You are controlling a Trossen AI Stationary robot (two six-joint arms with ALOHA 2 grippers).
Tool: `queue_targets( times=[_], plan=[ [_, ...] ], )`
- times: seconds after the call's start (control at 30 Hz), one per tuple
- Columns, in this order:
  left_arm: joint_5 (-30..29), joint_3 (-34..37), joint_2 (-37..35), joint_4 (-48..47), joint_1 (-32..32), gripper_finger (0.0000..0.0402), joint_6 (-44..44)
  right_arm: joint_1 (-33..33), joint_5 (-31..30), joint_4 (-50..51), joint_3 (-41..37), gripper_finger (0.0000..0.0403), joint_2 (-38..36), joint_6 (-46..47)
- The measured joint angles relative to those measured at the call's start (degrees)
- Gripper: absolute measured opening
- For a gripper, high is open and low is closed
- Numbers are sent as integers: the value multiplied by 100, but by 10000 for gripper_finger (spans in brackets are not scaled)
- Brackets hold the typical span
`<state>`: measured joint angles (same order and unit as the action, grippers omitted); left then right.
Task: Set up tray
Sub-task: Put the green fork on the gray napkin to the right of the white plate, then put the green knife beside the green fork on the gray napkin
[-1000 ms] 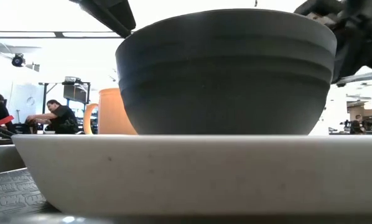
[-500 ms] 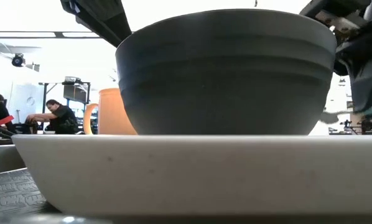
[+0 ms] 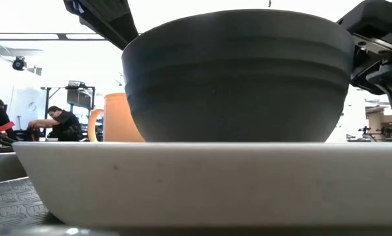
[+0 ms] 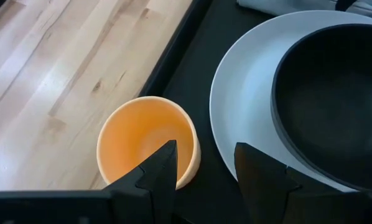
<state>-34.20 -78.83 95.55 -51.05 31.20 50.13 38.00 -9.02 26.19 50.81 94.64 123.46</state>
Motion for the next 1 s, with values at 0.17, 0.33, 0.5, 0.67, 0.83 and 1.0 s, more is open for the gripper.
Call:
queue_targets(
  times=[0.17, 0.33, 0.5, 0.67, 0.83, 1.0],
  plan=[
    [9, 1, 0, 6, 0, 141, -1, 0, -131, 97, -28, 28, -71, 4],
    [94, 7, 0, 6, 0, 141, -2, -52, -157, 103, -44, 28, -74, 17],
    [103, 7, 0, 7, 0, 141, -2, -55, -151, 104, -44, 38, -115, 19],
    [105, 7, -2, 10, 0, 141, -2, -50, -151, 101, -44, 66, -161, -133],
    [105, 7, -2, 12, 0, 141, -2, -50, -154, 105, -44, 108, -167, -244],
    [105, 7, -2, 52, 0, 141, -2, -50, -118, 359, -46, 152, -446, -604]
  ],
)
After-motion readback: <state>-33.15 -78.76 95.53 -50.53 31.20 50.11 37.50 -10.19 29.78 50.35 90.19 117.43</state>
